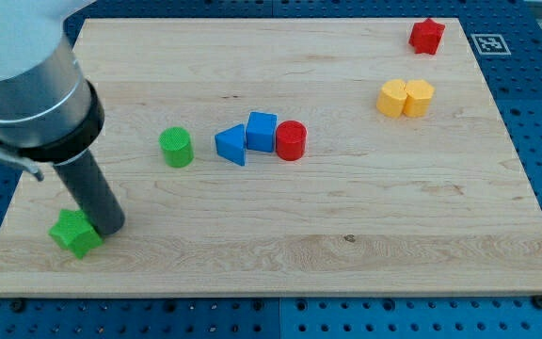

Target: Point your arm at green circle

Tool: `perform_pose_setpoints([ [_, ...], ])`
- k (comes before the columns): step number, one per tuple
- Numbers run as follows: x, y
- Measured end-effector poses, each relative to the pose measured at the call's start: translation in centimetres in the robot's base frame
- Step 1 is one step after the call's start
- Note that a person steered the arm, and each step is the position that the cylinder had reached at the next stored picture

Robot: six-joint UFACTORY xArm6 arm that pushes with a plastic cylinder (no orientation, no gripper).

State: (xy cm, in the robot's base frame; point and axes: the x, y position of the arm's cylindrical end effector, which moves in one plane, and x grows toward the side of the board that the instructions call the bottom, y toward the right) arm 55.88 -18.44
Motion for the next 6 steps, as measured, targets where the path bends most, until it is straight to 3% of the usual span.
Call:
perform_pose_setpoints([
  [1,0.6,-0.2],
  [2,-1.5,0.9],
  [4,-10.1,1.0],
  [5,-15.7,3.7],
  [6,-17.0,6.4],
])
